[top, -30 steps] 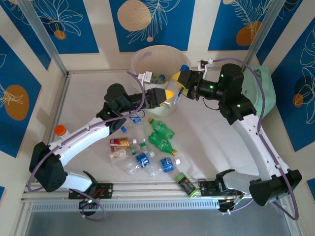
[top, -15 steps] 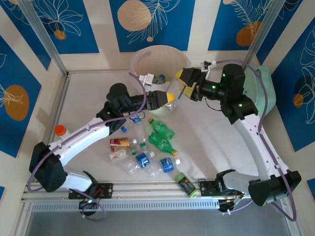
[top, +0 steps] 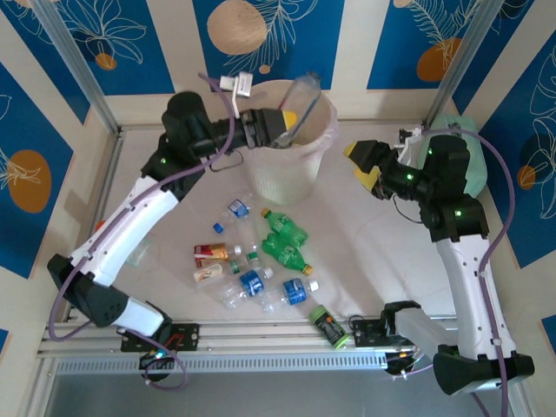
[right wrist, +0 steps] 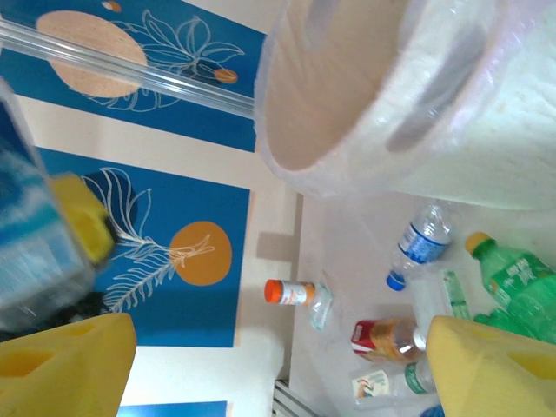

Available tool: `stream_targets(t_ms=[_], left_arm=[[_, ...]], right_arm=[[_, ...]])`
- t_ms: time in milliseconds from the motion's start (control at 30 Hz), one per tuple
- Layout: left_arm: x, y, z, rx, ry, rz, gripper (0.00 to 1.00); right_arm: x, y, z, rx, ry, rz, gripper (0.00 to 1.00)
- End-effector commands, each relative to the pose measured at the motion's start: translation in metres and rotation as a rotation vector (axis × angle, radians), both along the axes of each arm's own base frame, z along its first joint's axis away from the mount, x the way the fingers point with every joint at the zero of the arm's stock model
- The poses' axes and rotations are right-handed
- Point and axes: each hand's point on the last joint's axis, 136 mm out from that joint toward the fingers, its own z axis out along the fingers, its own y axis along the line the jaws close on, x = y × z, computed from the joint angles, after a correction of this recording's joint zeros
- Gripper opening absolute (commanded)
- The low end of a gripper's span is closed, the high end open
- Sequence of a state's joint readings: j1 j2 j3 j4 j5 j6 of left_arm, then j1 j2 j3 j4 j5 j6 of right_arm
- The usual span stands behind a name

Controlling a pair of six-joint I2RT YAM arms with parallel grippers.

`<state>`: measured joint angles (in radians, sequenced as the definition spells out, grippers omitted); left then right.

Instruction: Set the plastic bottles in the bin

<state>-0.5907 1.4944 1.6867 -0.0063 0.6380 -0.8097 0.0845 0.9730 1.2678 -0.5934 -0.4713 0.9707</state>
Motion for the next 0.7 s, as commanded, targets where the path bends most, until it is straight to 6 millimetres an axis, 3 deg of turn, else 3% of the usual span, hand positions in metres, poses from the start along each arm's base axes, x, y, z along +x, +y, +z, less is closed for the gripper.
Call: stream_targets(t_ms=[0,200,300,567,667], left_arm=[[0.044,0.004,-0.038,0.168,0.07,0.126,0.59],[0.112,0.014,-0.081,0.286,0.188,0.269,0.55],[0.136,0.013,-0.106,0.323,0.237,0.291,0.54],[0.168,0.014,-0.143,0.469,0.248,0.357,0.62],[0.171,0.015,-0.15,0.494,0.251,0.369,0.71]], right_arm=[[-0.01,-0.003,-0.024,-0.032,0.062,0.0,0.87],[-0.019,-0.003,-0.046,-0.038,0.112,0.008,0.86],[-0.023,-0.004,-0.057,-0.051,0.137,0.011,0.86],[-0.033,-0.004,-0.094,-0.139,0.211,0.043,0.86],[-0.038,-0.001,-0.11,-0.192,0.247,0.065,0.86]])
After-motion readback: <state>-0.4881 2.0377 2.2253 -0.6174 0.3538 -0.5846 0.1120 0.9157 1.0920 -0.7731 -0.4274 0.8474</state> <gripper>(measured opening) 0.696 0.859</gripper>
